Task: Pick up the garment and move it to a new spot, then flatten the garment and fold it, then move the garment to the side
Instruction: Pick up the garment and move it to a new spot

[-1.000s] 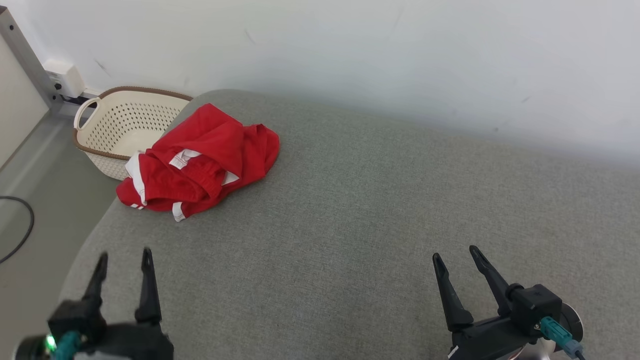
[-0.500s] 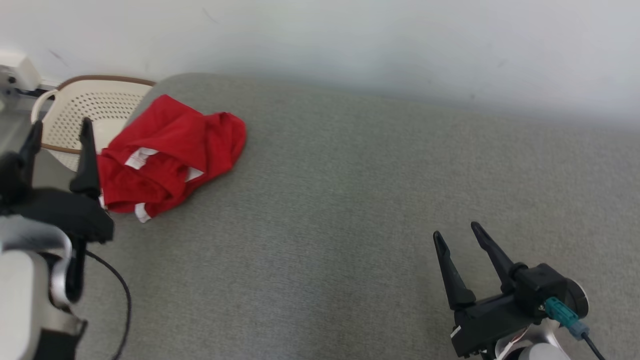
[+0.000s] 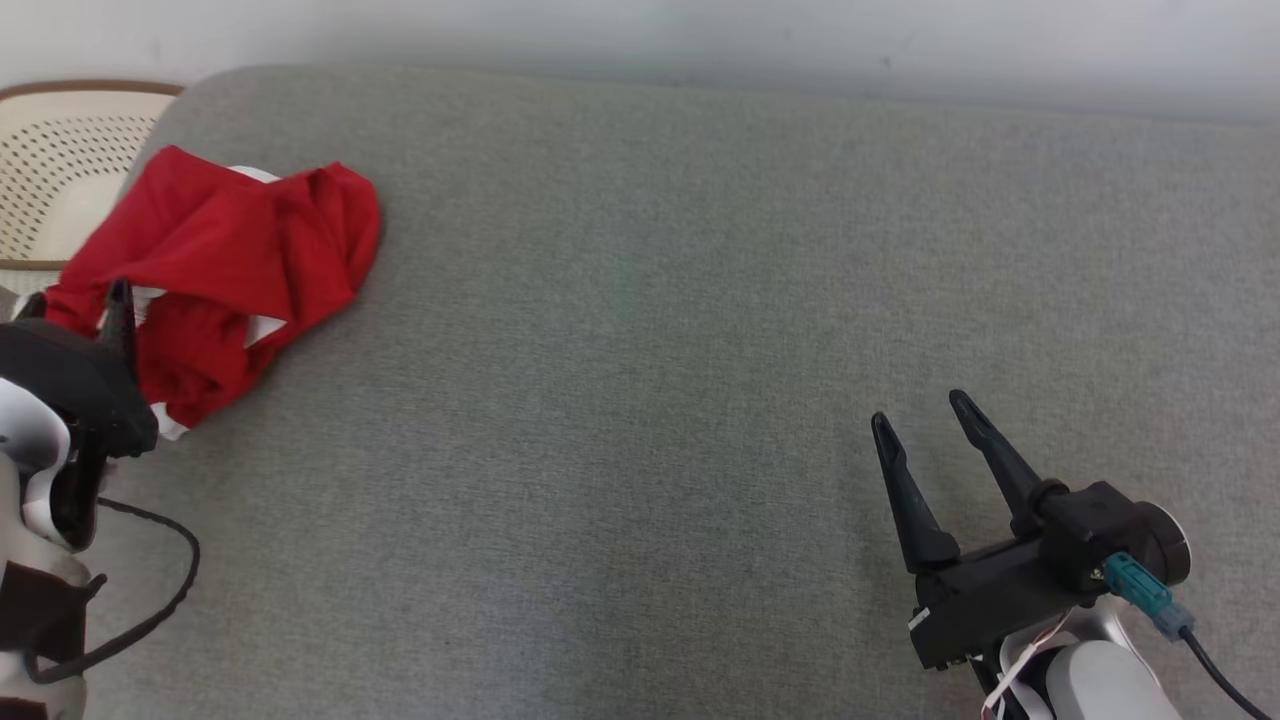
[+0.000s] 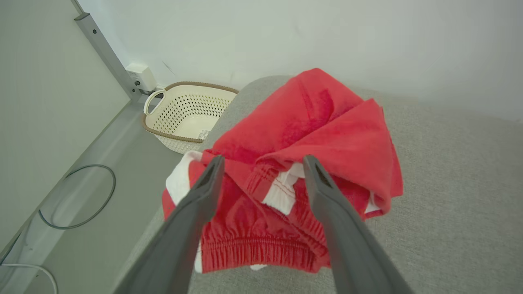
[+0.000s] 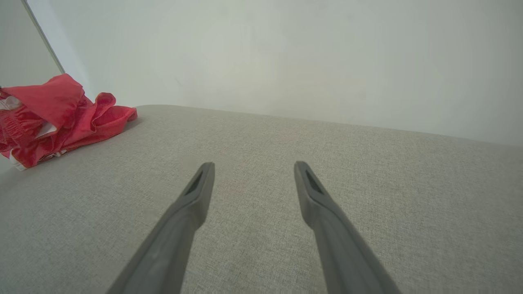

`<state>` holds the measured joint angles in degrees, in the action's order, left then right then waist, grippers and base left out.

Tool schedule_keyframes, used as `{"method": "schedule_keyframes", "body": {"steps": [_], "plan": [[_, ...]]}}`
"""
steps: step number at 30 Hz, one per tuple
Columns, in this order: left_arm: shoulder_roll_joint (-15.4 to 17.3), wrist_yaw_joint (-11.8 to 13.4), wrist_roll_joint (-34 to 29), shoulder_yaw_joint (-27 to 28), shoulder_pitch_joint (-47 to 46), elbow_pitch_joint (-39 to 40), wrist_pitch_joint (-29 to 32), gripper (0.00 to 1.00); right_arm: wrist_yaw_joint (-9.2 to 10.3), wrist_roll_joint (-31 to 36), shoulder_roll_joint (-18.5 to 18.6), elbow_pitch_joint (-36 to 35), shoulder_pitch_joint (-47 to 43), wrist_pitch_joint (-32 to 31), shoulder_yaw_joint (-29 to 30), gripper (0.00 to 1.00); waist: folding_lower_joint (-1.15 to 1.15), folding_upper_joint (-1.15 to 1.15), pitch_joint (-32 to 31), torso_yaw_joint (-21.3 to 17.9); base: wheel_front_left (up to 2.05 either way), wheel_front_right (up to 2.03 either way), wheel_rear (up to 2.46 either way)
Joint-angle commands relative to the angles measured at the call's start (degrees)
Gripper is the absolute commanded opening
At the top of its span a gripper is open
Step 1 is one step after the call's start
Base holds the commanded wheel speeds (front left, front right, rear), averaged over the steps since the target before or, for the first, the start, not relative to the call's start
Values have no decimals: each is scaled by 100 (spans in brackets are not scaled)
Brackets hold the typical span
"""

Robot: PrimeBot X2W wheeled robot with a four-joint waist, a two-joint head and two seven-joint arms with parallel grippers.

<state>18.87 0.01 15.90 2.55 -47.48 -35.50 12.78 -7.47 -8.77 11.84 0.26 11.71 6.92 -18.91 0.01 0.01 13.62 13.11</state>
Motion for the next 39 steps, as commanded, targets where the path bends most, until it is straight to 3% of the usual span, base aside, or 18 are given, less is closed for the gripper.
{"method": "schedule_keyframes", "body": {"steps": [1, 6, 8, 9, 18, 24, 29, 39], "plan": [[49, -27, 54, -2, -73, -145, -38, 100, -3, -24, 31, 5, 75, 30, -17, 100, -1, -1, 178, -133, 0, 0, 0], [78, -97, 111, -29, -250, -607, -170, 100, -4, -37, 60, 32, 177, 39, -28, 100, -1, -1, 274, -118, 0, 0, 0], [83, -99, 78, -51, -315, -697, -317, 36, -3, -35, 67, 34, 191, 31, -33, 100, -1, -1, 291, -104, 0, 0, 0], [79, -115, 78, -57, -341, -733, -389, 0, -4, -37, 70, 36, 195, 29, -35, 100, -1, -1, 293, -97, 0, 0, 0], [191, 20, -228, -247, -589, -625, -1156, 0, -4, -68, 71, 105, 166, 60, 49, 100, -1, -1, 116, -11, 0, 0, 0], [39, 33, -349, -449, -640, 0, -1513, 0, -4, -1, -17, 86, 65, 67, 266, 100, -1, -1, -149, 36, 0, 0, 0], [-275, 21, -292, -687, -211, 841, -1516, 0, -3, 52, -106, 21, -36, 61, 513, 100, -1, -1, -343, 19, 0, 0, 0], [-1159, -15, -343, -1749, 1412, 2789, -1153, 0, -4, 146, -202, -132, -195, 28, 963, 100, -1, -1, -479, -232, 0, 0, 0]]}}
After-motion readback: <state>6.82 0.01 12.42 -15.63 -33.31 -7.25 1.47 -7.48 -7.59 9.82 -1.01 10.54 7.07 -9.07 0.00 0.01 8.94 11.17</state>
